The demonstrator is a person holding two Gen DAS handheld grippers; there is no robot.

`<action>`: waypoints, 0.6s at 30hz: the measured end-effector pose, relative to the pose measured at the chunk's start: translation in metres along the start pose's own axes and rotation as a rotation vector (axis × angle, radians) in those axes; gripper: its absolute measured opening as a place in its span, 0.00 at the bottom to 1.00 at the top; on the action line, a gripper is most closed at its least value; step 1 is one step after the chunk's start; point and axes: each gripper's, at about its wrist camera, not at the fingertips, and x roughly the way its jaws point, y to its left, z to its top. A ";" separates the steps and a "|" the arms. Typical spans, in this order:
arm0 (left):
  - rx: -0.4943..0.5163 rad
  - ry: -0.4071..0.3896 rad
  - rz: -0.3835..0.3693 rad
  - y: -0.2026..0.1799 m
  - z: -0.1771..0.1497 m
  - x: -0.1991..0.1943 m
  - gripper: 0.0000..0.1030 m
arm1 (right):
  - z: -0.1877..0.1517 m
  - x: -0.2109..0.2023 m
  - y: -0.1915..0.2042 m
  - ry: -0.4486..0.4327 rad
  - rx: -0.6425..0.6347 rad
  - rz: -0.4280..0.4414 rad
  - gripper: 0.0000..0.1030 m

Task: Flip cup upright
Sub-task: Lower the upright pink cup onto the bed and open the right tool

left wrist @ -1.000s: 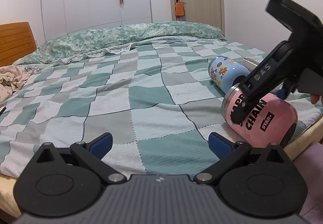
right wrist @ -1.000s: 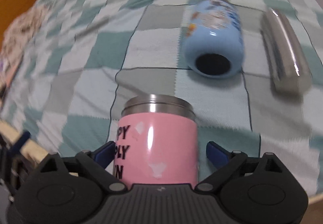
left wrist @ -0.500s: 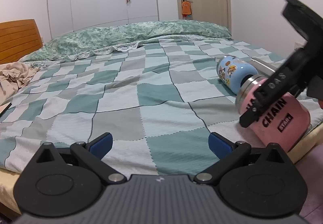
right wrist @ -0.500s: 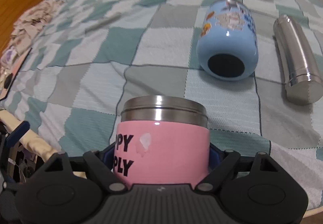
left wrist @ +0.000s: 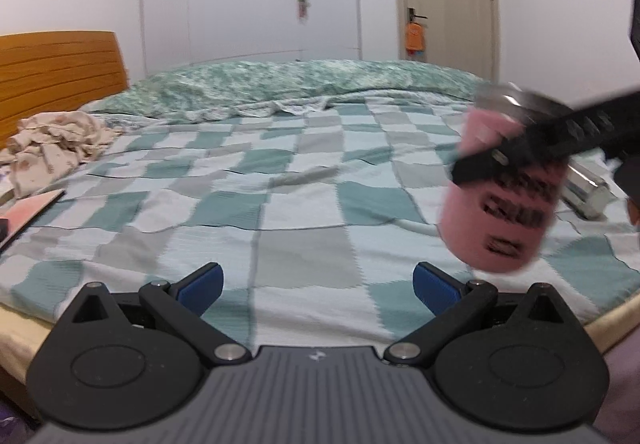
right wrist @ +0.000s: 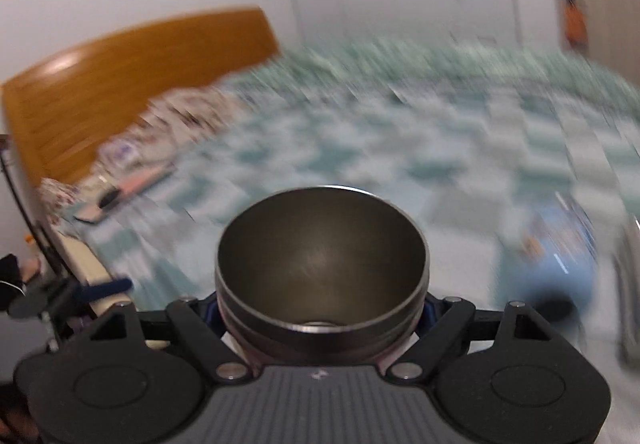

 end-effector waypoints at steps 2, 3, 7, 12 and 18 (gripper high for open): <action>-0.013 -0.007 0.026 0.010 0.001 -0.001 1.00 | 0.013 0.016 0.015 -0.045 -0.036 0.012 0.81; -0.023 -0.009 0.037 0.015 0.001 -0.001 1.00 | 0.018 0.027 0.023 -0.069 -0.062 0.007 0.81; -0.058 -0.002 0.078 0.034 -0.002 0.006 1.00 | 0.027 0.069 0.042 -0.094 -0.118 -0.031 0.81; -0.092 -0.002 0.098 0.052 -0.003 0.021 1.00 | 0.012 0.117 0.049 -0.025 -0.150 -0.093 0.81; -0.092 0.029 0.077 0.058 -0.012 0.038 1.00 | -0.013 0.142 0.053 -0.014 -0.171 -0.108 0.81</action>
